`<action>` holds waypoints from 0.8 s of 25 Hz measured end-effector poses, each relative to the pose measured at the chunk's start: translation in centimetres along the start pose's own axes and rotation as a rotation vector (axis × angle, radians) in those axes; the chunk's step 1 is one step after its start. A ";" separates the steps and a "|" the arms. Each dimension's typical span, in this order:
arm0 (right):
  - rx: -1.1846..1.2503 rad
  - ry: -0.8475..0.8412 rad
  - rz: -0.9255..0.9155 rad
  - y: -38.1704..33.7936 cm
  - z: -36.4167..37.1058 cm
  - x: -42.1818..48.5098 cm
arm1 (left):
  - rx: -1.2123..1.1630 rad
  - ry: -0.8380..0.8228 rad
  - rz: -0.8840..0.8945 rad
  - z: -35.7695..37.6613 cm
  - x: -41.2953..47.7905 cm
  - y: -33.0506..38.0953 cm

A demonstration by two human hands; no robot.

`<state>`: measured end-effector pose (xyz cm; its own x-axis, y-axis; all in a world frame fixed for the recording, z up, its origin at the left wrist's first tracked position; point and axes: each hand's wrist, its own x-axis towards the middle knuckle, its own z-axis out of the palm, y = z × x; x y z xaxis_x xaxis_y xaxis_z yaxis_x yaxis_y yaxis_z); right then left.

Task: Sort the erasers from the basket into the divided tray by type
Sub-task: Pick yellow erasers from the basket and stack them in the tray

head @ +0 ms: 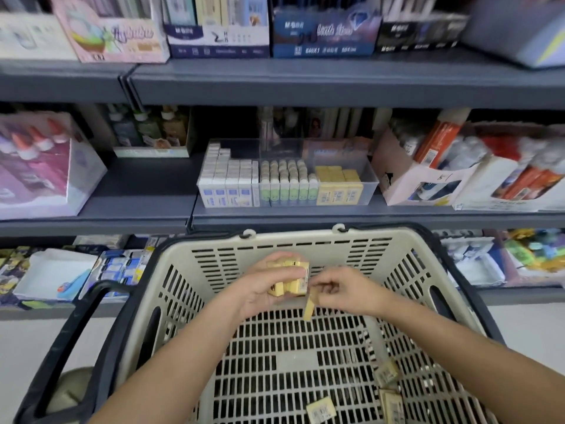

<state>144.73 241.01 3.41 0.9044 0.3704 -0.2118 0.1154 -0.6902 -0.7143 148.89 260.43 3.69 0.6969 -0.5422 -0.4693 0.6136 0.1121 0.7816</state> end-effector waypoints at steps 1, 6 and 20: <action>0.023 0.072 -0.001 -0.6 -1.6 0.1 | 0.009 -0.028 0.069 0.5 -0.1 1.6; 0.305 0.252 0.052 -2.2 -7.1 -0.2 | -0.034 -0.039 0.309 2.6 0.7 8.6; -0.692 0.468 0.324 0.0 -19.1 9.5 | -0.013 0.115 0.359 2.5 5.8 8.7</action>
<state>161.14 232.66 14.14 0.9931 -0.0953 0.0688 -0.0902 -0.9933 -0.0727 157.31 256.19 8.83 0.9052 -0.3695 -0.2101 0.3268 0.2890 0.8999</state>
